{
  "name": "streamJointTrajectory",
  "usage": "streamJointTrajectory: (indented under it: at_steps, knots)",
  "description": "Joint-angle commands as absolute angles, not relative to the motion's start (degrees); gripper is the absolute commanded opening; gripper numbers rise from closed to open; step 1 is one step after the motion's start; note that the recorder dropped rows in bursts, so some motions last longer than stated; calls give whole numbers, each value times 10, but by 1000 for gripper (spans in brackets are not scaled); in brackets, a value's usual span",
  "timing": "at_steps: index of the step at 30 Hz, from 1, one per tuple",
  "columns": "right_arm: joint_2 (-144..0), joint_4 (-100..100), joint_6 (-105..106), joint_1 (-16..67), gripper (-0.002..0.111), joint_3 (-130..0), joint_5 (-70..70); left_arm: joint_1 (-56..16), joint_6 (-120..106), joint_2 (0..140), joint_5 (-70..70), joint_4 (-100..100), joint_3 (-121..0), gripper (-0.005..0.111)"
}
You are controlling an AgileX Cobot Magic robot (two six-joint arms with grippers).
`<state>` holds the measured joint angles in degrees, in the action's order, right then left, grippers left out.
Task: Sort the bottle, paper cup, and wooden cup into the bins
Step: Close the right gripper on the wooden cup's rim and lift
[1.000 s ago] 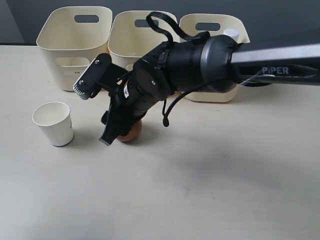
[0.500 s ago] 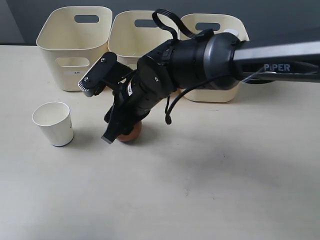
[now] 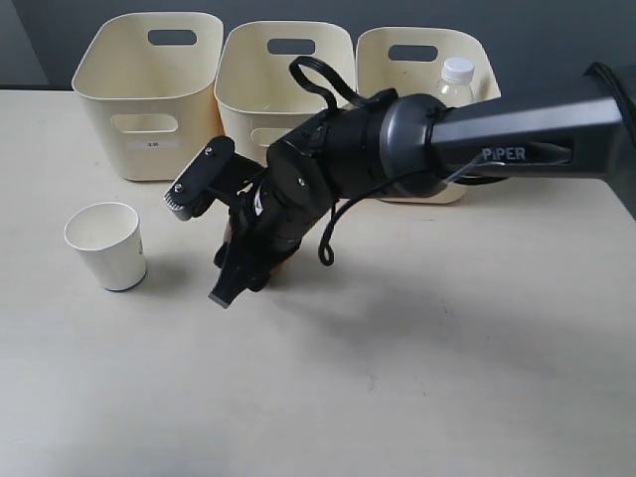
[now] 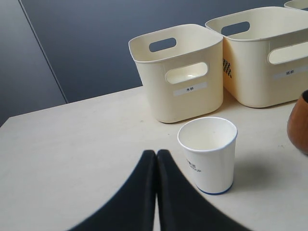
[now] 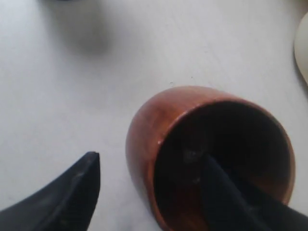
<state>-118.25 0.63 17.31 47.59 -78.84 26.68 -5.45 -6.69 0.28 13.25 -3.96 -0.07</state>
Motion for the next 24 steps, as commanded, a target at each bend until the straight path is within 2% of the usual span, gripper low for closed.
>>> streamJointTrajectory:
  at_steps: [1, 3, 5, 7, 8, 24]
  knots:
    - [-1185, 5, 175, 474, 52, -792, 265, -59, -66, 0, 129, -40, 0, 0]
    - [-1185, 5, 175, 474, 41, -792, 265, -59, -66, 0, 129, -40, 0, 0]
    - [-1185, 5, 176, 474, 25, -792, 265, -59, -66, 0, 129, -40, 0, 0]
    - [-1185, 5, 184, 474, 5, -792, 265, -59, -66, 0, 129, -40, 0, 0]
    - [-1185, 5, 186, 474, 0, -792, 265, -59, -66, 0, 129, -40, 0, 0]
    - [-1183, 0, 197, 474, 0, -792, 252, -59, -66, 0, 129, -40, 0, 0]
